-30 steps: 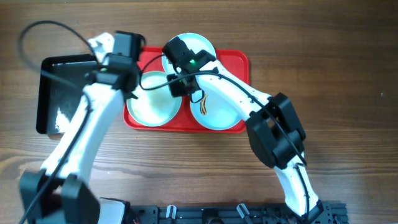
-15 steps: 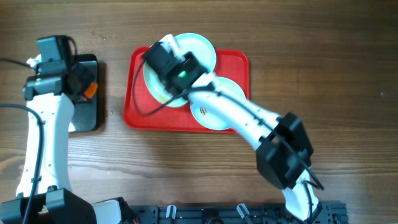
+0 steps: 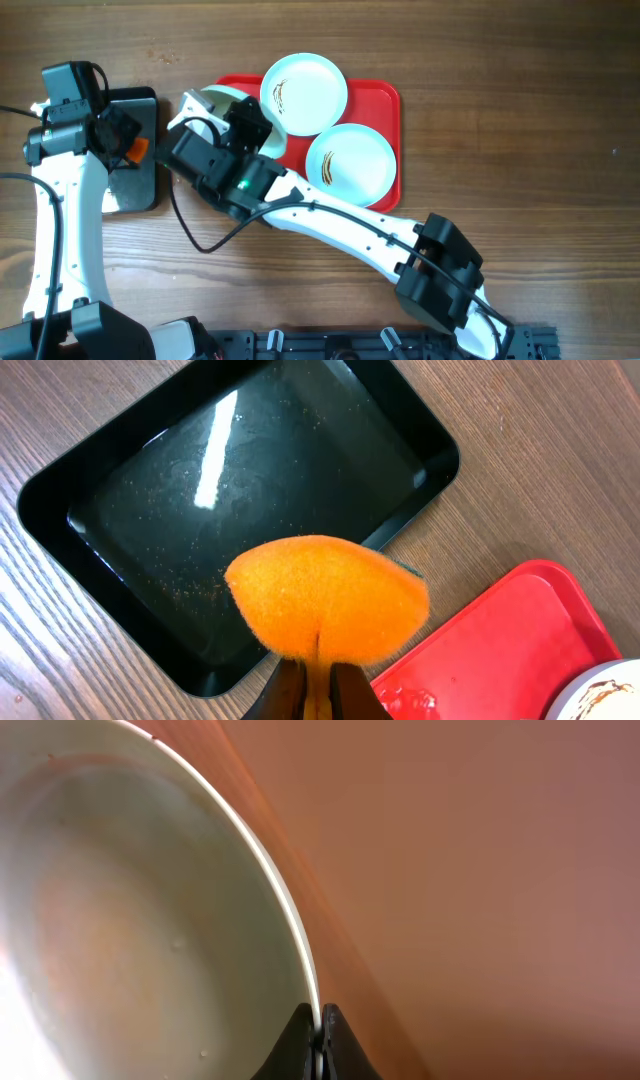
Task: Clean dirty plates on tray and stack at the side
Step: 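Lift the top plate with the right gripper and carry it right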
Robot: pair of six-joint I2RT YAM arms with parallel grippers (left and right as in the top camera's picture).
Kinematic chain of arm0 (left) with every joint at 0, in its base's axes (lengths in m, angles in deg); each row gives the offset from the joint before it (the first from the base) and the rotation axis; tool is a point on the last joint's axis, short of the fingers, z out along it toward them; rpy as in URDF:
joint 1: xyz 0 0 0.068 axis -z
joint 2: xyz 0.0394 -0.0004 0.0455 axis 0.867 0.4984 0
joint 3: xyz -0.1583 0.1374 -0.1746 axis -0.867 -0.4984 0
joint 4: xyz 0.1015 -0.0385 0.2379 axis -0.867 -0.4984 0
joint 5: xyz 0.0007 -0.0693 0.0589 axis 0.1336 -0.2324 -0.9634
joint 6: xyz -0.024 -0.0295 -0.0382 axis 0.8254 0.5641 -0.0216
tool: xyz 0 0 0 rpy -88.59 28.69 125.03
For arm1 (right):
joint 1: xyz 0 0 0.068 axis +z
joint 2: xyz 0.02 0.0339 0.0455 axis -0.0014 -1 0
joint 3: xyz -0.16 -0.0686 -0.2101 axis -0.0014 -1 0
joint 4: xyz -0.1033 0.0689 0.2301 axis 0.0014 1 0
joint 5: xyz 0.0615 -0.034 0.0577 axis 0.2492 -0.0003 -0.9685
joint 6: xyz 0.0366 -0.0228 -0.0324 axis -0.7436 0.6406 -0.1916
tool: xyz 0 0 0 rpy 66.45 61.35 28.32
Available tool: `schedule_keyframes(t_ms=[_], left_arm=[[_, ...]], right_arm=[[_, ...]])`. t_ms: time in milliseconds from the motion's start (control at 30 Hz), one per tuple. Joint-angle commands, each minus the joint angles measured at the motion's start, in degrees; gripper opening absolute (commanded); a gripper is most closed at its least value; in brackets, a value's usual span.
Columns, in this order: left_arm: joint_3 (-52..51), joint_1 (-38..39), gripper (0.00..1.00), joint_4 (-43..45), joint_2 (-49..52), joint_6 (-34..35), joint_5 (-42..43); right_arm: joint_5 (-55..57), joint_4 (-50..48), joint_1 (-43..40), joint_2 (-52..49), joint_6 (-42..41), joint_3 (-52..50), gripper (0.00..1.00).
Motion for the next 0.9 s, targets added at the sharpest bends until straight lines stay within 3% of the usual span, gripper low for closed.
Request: schedule_keyframes(t_ms=[0, 233, 400, 533, 633, 867], left_arm=[[0.63, -0.22, 0.04, -0.07, -0.22, 0.55, 0.63], [0.63, -0.22, 0.04, -0.28, -0.22, 0.55, 0.66], [0.63, -0.22, 0.04, -0.31, -0.22, 0.55, 0.68], [0.63, -0.2, 0.04, -0.33, -0.22, 0.55, 0.7], [0.63, -0.2, 0.04, -0.48, -0.22, 0.55, 0.7], [0.61, -0.13, 0.04, -0.5, -0.22, 0.57, 0.76]], right_arm=[[4.11, -1.03, -0.42, 1.62, 1.07, -1.29, 0.04], [4.02, 0.87, -0.94, 3.96, -20.2, -1.6, 0.04], [-19.12, 9.92, -5.46, 10.75, -33.92, -1.6, 0.04], [-40.39, 16.28, -15.96, 17.68, -44.0, -1.6, 0.04], [-49.7, 19.58, -25.29, 20.79, -47.69, -1.6, 0.04], [-53.13, 27.69, -48.26, 20.72, -51.58, -4.37, 0.04]])
